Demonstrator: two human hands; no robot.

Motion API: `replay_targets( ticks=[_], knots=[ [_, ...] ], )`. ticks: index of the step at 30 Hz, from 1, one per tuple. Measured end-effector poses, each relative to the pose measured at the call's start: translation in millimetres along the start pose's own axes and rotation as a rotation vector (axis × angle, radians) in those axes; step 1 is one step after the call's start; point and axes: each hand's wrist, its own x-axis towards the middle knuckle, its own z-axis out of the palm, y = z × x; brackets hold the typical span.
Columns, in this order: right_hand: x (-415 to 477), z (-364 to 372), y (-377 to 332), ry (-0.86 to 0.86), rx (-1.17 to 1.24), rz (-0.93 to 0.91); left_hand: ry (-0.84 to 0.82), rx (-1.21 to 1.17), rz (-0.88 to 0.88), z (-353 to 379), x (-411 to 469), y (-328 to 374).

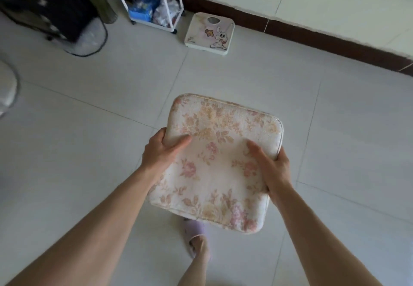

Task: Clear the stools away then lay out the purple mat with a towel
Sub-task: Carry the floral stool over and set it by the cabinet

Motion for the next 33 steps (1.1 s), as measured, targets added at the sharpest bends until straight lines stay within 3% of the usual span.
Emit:
replay_targets(
  ticks=[10,21,33],
  knots=[
    [74,139,-92,-0.075,-0.017,-0.019,0.102,-0.007,-0.014,-99,124,52],
    [209,270,-173,-0.066,-0.010,0.044,0.096,0.016,-0.032,-153,310,108],
    [341,355,-167,0.019,-0.021,0.111,0.013,0.066,-0.039,-154,486,104]
  ],
)
